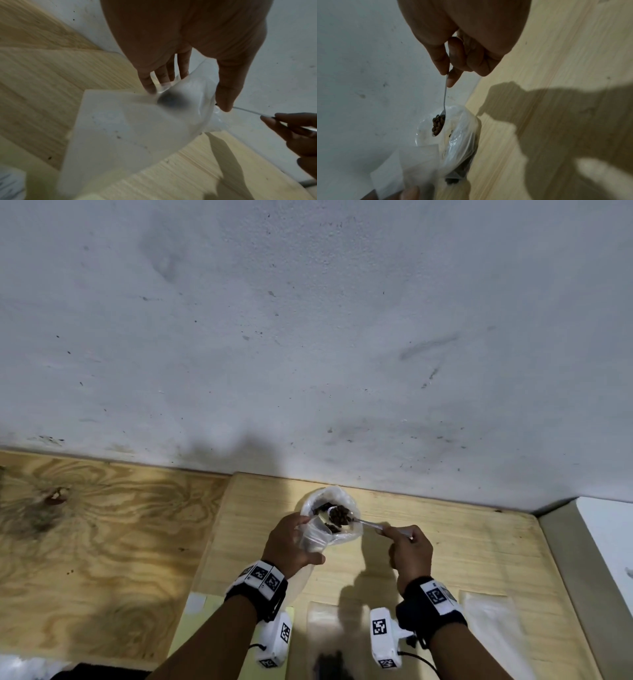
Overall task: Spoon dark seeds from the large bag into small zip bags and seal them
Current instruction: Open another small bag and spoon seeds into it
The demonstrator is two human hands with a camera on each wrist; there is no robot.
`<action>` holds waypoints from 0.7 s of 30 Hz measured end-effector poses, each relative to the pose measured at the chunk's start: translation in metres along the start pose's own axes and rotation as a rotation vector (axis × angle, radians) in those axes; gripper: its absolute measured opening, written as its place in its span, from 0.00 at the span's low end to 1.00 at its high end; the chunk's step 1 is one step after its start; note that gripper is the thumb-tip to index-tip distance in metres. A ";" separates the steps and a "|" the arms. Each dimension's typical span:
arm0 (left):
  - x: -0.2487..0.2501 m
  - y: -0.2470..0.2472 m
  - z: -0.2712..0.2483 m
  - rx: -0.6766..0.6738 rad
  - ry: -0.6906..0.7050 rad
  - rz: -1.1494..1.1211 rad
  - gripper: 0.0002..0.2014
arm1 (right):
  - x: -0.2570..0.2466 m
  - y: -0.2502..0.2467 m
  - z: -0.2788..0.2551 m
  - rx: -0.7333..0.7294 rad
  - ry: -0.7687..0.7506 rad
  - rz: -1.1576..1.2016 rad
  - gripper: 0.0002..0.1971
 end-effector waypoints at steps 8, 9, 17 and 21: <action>0.010 0.010 -0.015 0.047 0.063 0.104 0.45 | -0.006 -0.013 -0.017 -0.133 -0.103 0.012 0.17; 0.011 0.013 -0.016 0.041 0.069 0.117 0.45 | -0.005 -0.014 -0.019 -0.138 -0.117 0.004 0.17; 0.010 0.018 -0.018 0.045 0.033 0.144 0.47 | -0.017 -0.011 -0.030 -0.180 -0.275 -0.106 0.21; 0.009 0.018 -0.017 0.052 0.022 0.129 0.48 | -0.025 -0.002 -0.035 -0.225 -0.342 -0.167 0.21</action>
Point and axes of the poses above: each hand's wrist, its own z-axis towards the middle knuckle, its own y-axis out of the palm, x = y × z, the point moved 9 cm from there along z, towards the middle knuckle, and after that the axes turned 2 degrees about x, right-handed, at the moved point
